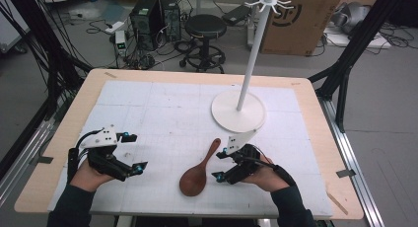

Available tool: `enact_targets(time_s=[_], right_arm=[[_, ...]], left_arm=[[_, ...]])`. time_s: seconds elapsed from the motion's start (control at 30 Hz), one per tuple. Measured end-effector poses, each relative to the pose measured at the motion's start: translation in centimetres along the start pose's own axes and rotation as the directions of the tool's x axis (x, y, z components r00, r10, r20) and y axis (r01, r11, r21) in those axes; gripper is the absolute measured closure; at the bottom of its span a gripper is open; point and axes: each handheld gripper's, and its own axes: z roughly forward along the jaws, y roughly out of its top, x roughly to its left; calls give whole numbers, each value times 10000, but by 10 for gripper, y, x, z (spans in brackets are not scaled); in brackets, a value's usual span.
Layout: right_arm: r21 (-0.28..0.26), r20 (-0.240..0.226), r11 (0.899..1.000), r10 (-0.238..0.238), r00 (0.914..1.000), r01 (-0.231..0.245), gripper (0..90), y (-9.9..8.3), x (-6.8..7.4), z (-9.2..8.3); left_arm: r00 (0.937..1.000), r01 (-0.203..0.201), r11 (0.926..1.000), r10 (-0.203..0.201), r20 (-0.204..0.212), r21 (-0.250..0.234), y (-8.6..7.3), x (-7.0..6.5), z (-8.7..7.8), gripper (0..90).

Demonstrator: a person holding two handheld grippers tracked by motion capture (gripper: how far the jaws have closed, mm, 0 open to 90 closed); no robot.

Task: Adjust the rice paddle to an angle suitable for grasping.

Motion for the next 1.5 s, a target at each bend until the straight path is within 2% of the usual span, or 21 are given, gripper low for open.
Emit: enact_targets(time_s=[0.03, 0.13, 0.2, 0.27, 0.3, 0.47, 0.57, 0.6, 0.63, 0.9, 0.93, 1.17, 1.5], right_arm=[[97, -40, 10000, 13, 10000, -12, 417, 4, 0, 4], [227, -176, 9997, 1, 9998, 3, 519, 10, 1, 11], [309, -244, 9995, 18, 9997, -10, 545, 12, 2, 13], [467, -475, 9989, -84, 9988, 106, 618, 17, 3, 20], [467, -475, 9989, -84, 9988, 106, 618, 17, 3, 20], [955, -858, 9944, -370, 9956, 452, 771, 27, 8, 36], [1141, -898, 9900, -731, 9933, 832, 858, 35, 12, 44], [1141, -898, 9900, -731, 9933, 832, 858, 35, 12, 44], [1333, -964, 9866, -811, 9920, 936, 894, 40, 15, 49], [1572, -1137, 9816, -912, 9893, 1085, 895, 50, 14, 66], [1703, -1132, 9800, -841, 9900, 1027, 895, 51, 13, 67], [1628, -1000, 9850, -412, 9941, 572, 895, 50, 1, 68], [1888, -1177, 9784, -623, 9911, 839, 895, 61, 7, 87]], left_arm=[[10000, 6, 10000, -6, 4, -2, 0, 0, 0, 17], [10000, -2, 10000, 2, -1, -9, 0, 0, -1, 18], [10000, -5, 10000, 5, -5, -30, 0, 1, -1, 18], [10000, 20, 10000, -20, -7, -6, -1, 1, -1, 18], [10000, 14, 10000, -14, -17, 0, -1, 1, -2, 18], [10000, 11, 10000, -11, -17, 12, -1, 1, -1, 18], [10000, 19, 10000, -19, 0, 60, -1, 1, -1, 18], [10000, 24, 10000, -23, -24, 72, -1, 1, -1, 18], [10000, 10, 10000, -10, -19, 91, -1, 1, 0, 18], [10000, 11, 9999, -11, -8, 116, -2, 1, 0, 17], [10000, 26, 9999, -26, -4, 110, -2, 1, 0, 18], [10000, 45, 9997, -45, 2, 233, -3, 2, 1, 18], [10000, 24, 9993, -26, 54, 366, -4, 2, 4, 18]])
